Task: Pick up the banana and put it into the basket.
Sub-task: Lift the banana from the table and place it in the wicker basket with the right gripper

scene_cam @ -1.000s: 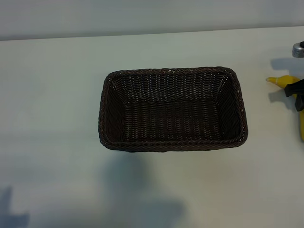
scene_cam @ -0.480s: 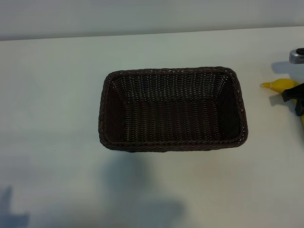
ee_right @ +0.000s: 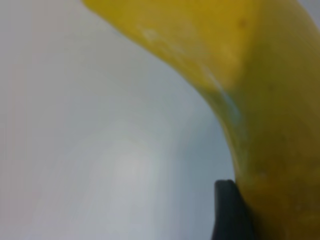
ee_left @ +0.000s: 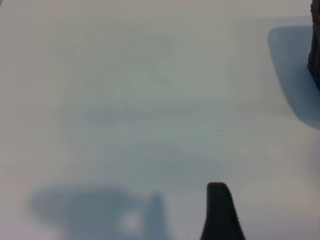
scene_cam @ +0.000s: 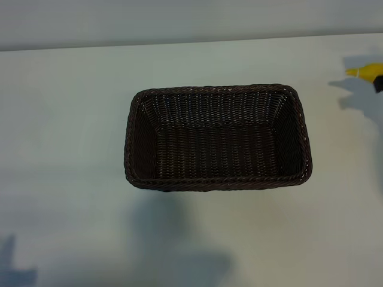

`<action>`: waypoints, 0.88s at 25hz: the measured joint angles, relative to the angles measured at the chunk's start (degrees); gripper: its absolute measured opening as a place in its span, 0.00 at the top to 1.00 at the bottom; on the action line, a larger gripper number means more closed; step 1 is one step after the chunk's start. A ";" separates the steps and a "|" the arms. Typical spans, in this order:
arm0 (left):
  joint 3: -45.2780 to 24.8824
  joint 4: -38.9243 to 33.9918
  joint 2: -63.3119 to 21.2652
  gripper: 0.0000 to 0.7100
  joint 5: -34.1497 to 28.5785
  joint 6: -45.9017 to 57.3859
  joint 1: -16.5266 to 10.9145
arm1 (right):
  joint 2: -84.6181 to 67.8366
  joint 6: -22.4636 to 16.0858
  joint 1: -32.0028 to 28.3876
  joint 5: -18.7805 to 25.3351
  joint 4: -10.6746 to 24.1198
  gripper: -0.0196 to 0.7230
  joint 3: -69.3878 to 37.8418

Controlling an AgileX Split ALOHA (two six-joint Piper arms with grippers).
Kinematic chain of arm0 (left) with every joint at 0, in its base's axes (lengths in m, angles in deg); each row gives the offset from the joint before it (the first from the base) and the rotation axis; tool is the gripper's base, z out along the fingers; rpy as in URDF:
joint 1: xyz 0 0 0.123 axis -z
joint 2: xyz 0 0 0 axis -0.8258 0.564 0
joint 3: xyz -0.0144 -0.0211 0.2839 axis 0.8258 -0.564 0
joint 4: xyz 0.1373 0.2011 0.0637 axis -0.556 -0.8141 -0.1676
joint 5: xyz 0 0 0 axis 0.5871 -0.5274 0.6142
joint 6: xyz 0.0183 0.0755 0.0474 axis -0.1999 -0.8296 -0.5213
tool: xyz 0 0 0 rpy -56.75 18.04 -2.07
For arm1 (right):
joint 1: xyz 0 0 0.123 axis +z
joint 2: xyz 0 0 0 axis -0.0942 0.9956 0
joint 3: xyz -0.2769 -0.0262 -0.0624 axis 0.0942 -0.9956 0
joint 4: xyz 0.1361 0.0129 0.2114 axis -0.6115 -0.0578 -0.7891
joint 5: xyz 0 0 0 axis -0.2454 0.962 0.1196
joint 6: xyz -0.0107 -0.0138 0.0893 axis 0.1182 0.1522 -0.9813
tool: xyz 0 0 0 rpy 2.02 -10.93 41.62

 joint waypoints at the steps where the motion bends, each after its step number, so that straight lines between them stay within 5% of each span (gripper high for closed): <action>1: 0.00 0.00 0.00 0.30 0.00 0.00 0.00 | -0.94 -0.04 0.00 1.80 -0.05 0.41 0.90; 5: 0.00 0.00 0.00 0.30 0.00 0.00 0.00 | -3.00 -0.04 0.00 6.65 -0.58 0.41 2.31; 12: 0.00 0.00 0.00 0.30 0.00 0.00 0.00 | -3.03 -0.04 2.87 7.37 -3.12 0.41 2.36; 22: 0.00 0.00 0.00 0.30 0.00 0.00 0.00 | -3.03 0.21 20.26 4.87 -4.37 0.41 2.36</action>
